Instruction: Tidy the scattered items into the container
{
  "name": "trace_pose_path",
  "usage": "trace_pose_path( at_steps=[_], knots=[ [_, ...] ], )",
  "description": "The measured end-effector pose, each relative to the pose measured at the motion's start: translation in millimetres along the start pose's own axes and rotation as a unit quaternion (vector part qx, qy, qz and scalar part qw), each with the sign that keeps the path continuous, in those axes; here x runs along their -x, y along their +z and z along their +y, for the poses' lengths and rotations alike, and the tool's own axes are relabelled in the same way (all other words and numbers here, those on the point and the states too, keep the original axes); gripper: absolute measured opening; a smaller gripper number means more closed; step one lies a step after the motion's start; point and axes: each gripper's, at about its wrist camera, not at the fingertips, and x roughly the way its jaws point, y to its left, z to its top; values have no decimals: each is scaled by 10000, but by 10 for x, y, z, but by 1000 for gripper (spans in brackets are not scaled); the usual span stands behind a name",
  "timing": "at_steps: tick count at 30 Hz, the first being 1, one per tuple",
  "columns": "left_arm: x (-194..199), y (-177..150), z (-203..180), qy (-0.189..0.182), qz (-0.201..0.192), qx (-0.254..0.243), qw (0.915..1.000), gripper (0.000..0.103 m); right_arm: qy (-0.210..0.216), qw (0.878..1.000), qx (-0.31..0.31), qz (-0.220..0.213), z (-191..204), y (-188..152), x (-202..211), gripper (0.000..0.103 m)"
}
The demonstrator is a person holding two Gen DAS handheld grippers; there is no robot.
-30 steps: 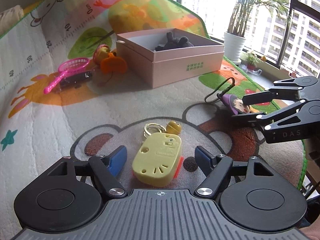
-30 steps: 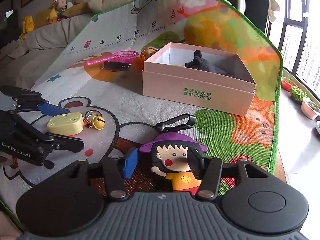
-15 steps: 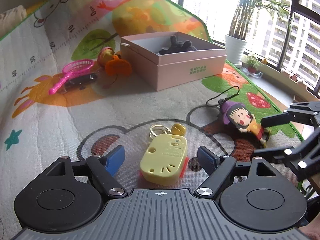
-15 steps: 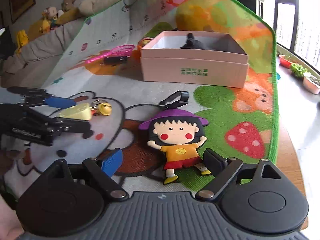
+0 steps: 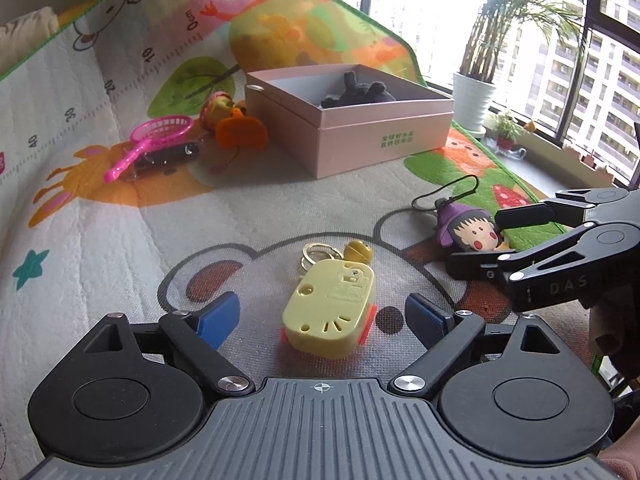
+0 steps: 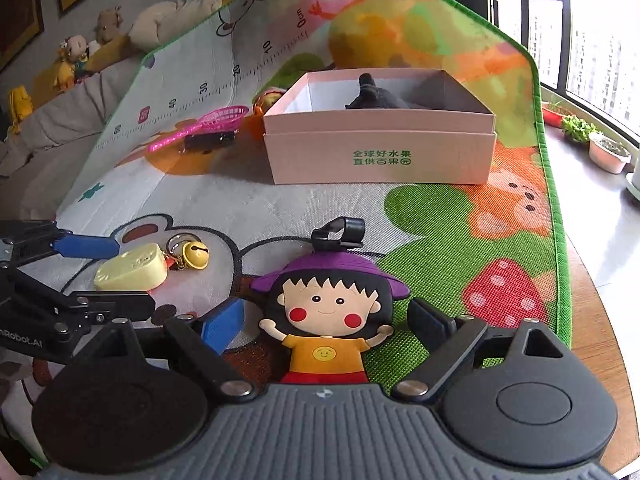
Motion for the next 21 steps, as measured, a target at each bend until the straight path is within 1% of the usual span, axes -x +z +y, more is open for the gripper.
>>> trace_pose_path(
  at_steps=[1,2,3,4,5,7,8,9,11,13,15,18,21],
  knots=[
    [-13,1,-4,2,6,-11,10000,94,-88,9999,125,-7,39,-1,-19,91],
    [-27,1,-7,9,8,-24,10000,94,-132,9996,229,-42,69,-2,-22,86],
    [-44,3,-13,22,13,-41,10000,92,-79,9996,265,-71,79,-2,3,76],
    [-55,6,-20,26,16,-59,10000,88,-41,9995,298,-63,83,5,24,72],
    [-70,11,-29,26,29,-83,10000,85,-30,9995,304,-53,81,9,30,72],
    [-96,23,-56,6,38,-173,9998,73,-69,9995,312,-68,74,8,55,72],
    [-102,25,-76,-6,17,-237,9997,70,-80,9995,301,-62,70,5,61,72],
    [-104,27,-98,-13,-13,-305,9995,66,-88,9996,276,-60,64,6,70,72],
    [-113,35,-122,-30,-52,-401,9992,62,-140,9995,266,-89,64,13,100,72],
    [-118,44,-135,-52,-62,-469,9989,55,-174,9994,269,-135,62,19,149,72],
    [-116,55,-148,-49,-83,-515,9986,51,-207,9992,274,-180,51,25,195,72],
    [-119,81,-167,-43,-52,-539,9985,51,-230,9990,261,-265,20,31,247,72],
    [-120,99,-224,-12,-5,-676,9977,51,-217,9989,188,-358,-25,35,282,72]
  ],
)
